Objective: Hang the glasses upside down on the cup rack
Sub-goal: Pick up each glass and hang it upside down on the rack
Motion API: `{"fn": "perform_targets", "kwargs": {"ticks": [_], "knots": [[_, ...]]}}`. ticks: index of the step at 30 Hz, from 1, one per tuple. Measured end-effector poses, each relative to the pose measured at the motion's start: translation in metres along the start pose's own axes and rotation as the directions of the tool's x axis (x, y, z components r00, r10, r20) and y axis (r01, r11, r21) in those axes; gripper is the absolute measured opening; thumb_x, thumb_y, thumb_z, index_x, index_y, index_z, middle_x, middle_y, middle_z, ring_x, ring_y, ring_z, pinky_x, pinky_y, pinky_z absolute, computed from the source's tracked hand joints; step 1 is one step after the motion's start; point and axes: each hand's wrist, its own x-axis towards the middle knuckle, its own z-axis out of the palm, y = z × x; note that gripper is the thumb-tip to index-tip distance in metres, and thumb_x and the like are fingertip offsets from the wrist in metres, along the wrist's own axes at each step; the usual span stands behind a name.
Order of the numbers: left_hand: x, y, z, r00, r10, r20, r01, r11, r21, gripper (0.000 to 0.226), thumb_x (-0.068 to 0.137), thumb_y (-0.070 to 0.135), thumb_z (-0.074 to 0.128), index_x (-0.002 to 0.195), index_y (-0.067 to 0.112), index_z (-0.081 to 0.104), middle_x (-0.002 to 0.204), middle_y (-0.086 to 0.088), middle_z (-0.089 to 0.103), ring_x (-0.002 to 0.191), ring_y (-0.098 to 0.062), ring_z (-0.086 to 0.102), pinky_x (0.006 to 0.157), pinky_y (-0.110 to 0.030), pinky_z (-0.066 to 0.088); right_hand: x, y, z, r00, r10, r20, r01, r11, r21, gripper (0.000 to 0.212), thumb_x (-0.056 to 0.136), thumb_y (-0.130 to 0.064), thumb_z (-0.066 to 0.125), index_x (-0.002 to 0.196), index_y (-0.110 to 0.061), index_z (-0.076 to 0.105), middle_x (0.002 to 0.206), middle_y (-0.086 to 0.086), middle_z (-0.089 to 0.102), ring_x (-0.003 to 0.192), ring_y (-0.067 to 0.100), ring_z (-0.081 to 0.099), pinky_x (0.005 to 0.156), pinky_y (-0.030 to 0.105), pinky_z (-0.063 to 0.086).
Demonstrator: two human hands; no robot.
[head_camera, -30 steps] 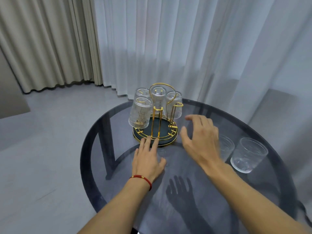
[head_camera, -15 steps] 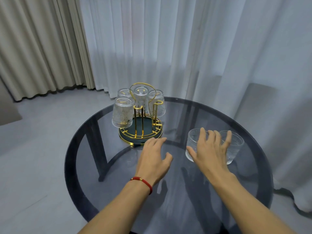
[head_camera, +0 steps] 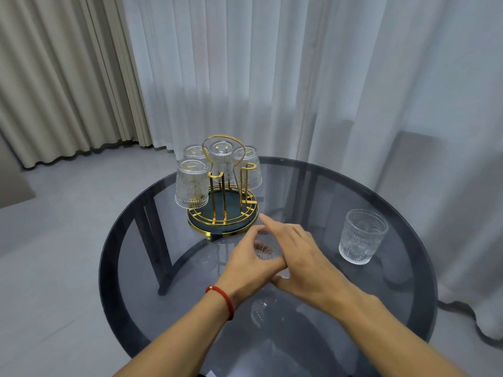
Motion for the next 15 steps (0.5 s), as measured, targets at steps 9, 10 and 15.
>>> {"fn": "perform_targets", "kwargs": {"ticks": [9, 10, 15], "knots": [[0.008, 0.003, -0.018, 0.994, -0.108, -0.025, 0.076, 0.824, -0.562, 0.052, 0.078, 0.023, 0.072, 0.126, 0.014, 0.056, 0.114, -0.017, 0.069, 0.102, -0.029, 0.071, 0.08, -0.047, 0.06, 0.004, 0.008, 0.003, 0.816, 0.564, 0.128, -0.469, 0.516, 0.716, 0.038, 0.102, -0.057, 0.046, 0.138, -0.044, 0.049, 0.132, -0.002, 0.064, 0.107, 0.01, 0.069, 0.089, 0.041, 0.061], [0.009, 0.0, -0.02, 0.994, -0.103, -0.029, 0.071, 0.843, -0.533, 0.05, 0.081, 0.027, 0.073, 0.127, 0.017, 0.057, 0.114, -0.013, 0.07, 0.102, -0.026, 0.071, 0.083, -0.045, 0.06, 0.007, 0.008, 0.005, 0.804, 0.585, 0.101, -0.446, 0.482, 0.754, 0.033, 0.103, -0.049, 0.05, 0.135, -0.04, 0.052, 0.127, 0.004, 0.067, 0.101, 0.011, 0.071, 0.084, 0.039, 0.063], [0.024, -0.033, -0.041, 0.963, 0.007, -0.27, 0.052, 0.976, 0.212, 0.051, 0.098, 0.046, 0.051, 0.146, 0.028, 0.045, 0.149, 0.002, 0.045, 0.135, -0.013, 0.039, 0.109, -0.037, 0.035, 0.026, 0.019, -0.008, 0.772, 0.594, -0.224, -0.419, 0.742, 0.523, 0.048, 0.097, -0.043, 0.066, 0.141, -0.041, 0.048, 0.135, -0.002, 0.059, 0.121, 0.015, 0.057, 0.099, 0.035, 0.045]]}}
